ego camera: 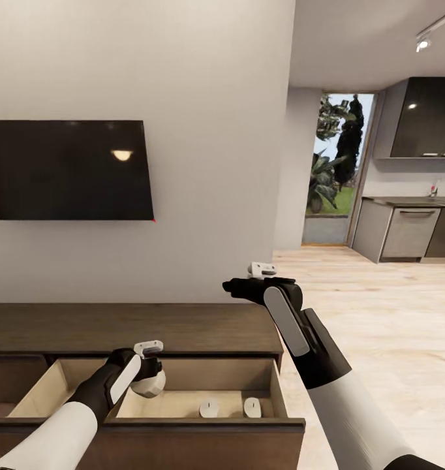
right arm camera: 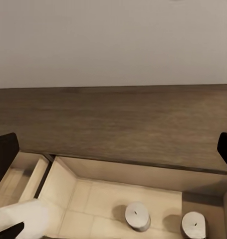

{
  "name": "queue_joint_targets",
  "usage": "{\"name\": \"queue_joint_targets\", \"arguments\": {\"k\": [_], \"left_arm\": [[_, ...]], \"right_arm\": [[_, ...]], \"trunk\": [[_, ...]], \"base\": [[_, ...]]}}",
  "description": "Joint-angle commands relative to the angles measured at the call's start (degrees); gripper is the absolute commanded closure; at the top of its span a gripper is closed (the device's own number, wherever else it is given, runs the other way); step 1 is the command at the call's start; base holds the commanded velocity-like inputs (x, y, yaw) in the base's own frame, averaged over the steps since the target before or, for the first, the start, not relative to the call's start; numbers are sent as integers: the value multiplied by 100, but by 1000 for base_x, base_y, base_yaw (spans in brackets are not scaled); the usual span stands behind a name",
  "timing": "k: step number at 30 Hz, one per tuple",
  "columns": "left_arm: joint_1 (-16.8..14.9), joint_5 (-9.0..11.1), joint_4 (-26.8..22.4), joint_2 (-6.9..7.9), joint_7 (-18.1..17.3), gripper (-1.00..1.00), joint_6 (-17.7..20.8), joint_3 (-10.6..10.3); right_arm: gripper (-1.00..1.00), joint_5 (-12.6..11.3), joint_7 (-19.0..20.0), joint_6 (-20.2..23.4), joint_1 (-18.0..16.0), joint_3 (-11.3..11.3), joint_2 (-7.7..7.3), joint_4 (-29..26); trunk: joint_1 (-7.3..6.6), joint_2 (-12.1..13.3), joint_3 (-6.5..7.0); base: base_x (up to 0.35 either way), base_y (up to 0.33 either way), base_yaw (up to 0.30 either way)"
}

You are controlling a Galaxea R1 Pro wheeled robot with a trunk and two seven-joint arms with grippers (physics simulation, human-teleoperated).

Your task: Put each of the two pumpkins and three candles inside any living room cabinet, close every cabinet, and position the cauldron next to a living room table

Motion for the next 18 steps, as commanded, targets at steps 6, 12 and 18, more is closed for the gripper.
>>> {"name": "queue_joint_targets", "arguments": {"k": [6, 12, 18], "left_arm": [[-4, 59, -10, 9, 51, 100, 15, -46], [-4, 59, -10, 9, 44, 100, 15, -47], [-4, 59, -10, 9, 42, 100, 15, -47]], "right_arm": [[-100, -60, -53, 13, -7, 9, 8, -1], [-100, -66, -48, 13, -3, 10, 6, 3], [-100, -58, -54, 14, -9, 11, 6, 18]], "trunk": [[2, -3, 5], [2, -3, 43], [2, -3, 54]], "base": [[212, 0, -57], [28, 0, -199], [29, 22, -68]]}}
